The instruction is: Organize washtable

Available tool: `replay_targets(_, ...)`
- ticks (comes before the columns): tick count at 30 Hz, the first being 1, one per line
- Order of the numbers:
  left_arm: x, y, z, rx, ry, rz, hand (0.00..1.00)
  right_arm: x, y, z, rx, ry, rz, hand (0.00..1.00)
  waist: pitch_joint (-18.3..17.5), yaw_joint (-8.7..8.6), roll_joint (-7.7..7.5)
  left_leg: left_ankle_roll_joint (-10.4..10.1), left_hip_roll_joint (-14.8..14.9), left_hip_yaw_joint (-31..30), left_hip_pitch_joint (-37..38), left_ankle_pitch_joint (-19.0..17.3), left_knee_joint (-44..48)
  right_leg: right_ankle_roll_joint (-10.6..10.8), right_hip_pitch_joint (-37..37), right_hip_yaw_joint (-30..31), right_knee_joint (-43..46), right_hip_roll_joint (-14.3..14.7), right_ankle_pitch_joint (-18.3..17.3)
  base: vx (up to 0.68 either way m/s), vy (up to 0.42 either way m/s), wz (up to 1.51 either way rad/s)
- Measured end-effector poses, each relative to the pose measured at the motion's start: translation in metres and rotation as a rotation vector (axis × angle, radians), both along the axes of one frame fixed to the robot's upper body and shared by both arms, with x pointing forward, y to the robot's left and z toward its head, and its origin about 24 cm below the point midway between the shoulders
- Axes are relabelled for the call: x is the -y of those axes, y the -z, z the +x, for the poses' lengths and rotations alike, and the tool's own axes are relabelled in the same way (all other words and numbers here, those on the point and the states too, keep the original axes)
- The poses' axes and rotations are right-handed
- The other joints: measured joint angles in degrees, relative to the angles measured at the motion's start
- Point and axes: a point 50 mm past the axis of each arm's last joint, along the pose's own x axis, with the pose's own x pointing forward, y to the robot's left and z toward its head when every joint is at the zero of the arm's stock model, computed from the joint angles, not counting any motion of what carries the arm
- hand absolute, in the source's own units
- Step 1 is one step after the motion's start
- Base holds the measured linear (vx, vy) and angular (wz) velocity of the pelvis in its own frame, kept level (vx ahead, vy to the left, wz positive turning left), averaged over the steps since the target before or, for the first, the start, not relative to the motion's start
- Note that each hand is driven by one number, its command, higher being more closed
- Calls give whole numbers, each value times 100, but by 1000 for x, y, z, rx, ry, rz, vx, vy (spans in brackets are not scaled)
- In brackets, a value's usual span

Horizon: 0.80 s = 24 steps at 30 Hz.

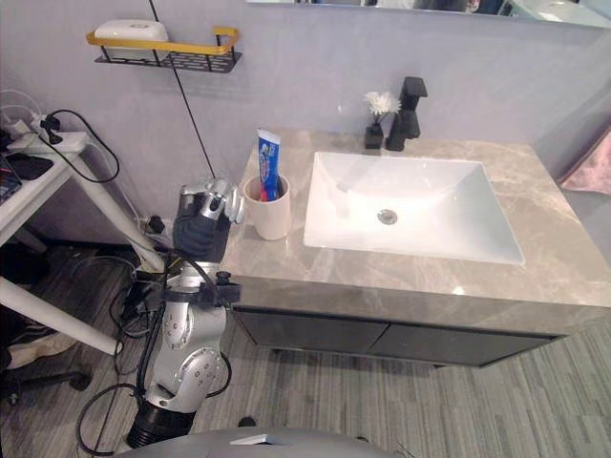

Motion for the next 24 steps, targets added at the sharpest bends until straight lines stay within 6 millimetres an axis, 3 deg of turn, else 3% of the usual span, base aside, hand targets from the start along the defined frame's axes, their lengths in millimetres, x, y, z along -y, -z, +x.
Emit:
replay_targets(7,0,35,6,-152,33,91,100,1,0,1,0,-6,-3,0,5,-5,6,0,-1,-17,20,-3,-42,-11,10,-20,-39,-4,-12,-8,0,-2)
replay_targets(24,3,71,9,-320,78,186,100,0,0,20,43,-25,-1,0,69,-215,-22,-20,-5,-4,-91,-47,10,6,39,-112,-260,14,29,28,-11,2)
